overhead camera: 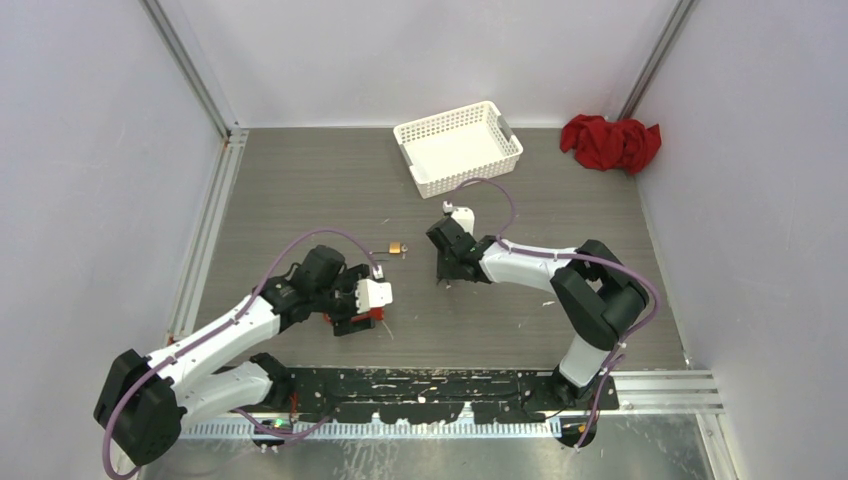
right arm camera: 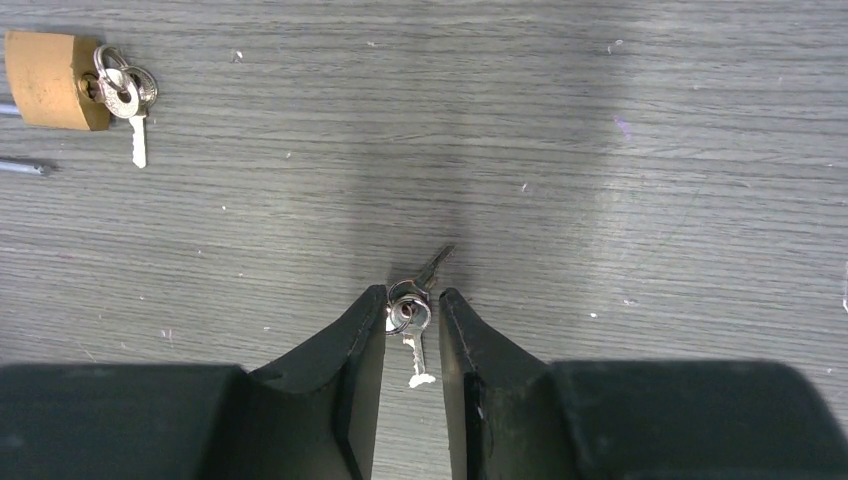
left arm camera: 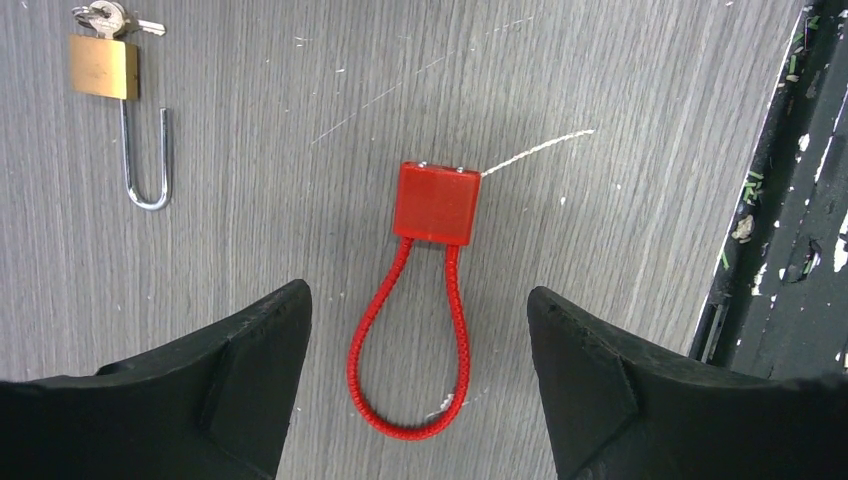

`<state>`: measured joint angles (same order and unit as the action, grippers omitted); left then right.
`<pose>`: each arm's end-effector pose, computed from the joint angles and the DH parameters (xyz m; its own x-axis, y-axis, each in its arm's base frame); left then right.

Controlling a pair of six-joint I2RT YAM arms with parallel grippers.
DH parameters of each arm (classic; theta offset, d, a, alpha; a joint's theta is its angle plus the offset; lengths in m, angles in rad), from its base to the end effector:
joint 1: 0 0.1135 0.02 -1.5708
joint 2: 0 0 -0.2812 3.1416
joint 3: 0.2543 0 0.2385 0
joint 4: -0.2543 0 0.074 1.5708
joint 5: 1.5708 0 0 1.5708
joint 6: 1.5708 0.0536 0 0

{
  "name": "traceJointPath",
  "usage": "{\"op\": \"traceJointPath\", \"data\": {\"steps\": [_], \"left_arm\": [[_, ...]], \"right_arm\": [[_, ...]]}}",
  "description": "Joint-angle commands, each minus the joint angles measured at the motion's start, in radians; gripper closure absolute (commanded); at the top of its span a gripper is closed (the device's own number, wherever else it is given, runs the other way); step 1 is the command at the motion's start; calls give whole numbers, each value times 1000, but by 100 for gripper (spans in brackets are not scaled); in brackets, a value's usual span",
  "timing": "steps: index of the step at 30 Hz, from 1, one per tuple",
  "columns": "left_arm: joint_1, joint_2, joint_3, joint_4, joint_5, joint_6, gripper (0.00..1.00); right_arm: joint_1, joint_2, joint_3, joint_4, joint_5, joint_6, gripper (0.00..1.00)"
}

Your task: Unlock with the key

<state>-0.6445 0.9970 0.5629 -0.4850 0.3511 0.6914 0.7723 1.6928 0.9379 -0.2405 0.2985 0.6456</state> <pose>0.1308 -0.1213 0.2082 -0.0236 0.7667 -0.6416 0.9683 0.1771 0.1761 0.2485 0.2201 0.1731 -0.8123 0.0115 -0.5831 -0.0795 0.9883 0.1303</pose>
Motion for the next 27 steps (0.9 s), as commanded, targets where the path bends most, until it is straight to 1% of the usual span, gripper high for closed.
{"op": "traceJointPath", "data": {"steps": [1, 5, 12, 14, 16, 18, 22, 25, 27], "left_arm": [[4, -5, 41, 31, 12, -2, 20], [5, -10, 44, 28, 1, 1, 21], [5, 0, 71, 38, -6, -7, 21], [6, 2, 83, 42, -1, -18, 20], [5, 2, 96, 43, 1, -29, 21], [5, -6, 107, 47, 5, -39, 21], [8, -18, 133, 47, 32, -59, 21], [8, -22, 147, 46, 53, -2, 22], [9, -26, 139, 62, 57, 58, 23]], "right_arm": [[-1, -17, 4, -5, 37, 31, 69], [-2, -7, -9, 9, 22, 45, 75], [1, 5, -20, 22, -4, 79, 93], [2, 2, -20, 30, -14, 78, 99], [2, -16, -27, 58, -31, 43, 99], [-1, -57, -52, 108, -86, -5, 99], [-2, -168, -98, 210, -250, -124, 99], [-2, -263, -128, 255, -397, -191, 99], [-1, -302, -130, 243, -497, -218, 99]]}}
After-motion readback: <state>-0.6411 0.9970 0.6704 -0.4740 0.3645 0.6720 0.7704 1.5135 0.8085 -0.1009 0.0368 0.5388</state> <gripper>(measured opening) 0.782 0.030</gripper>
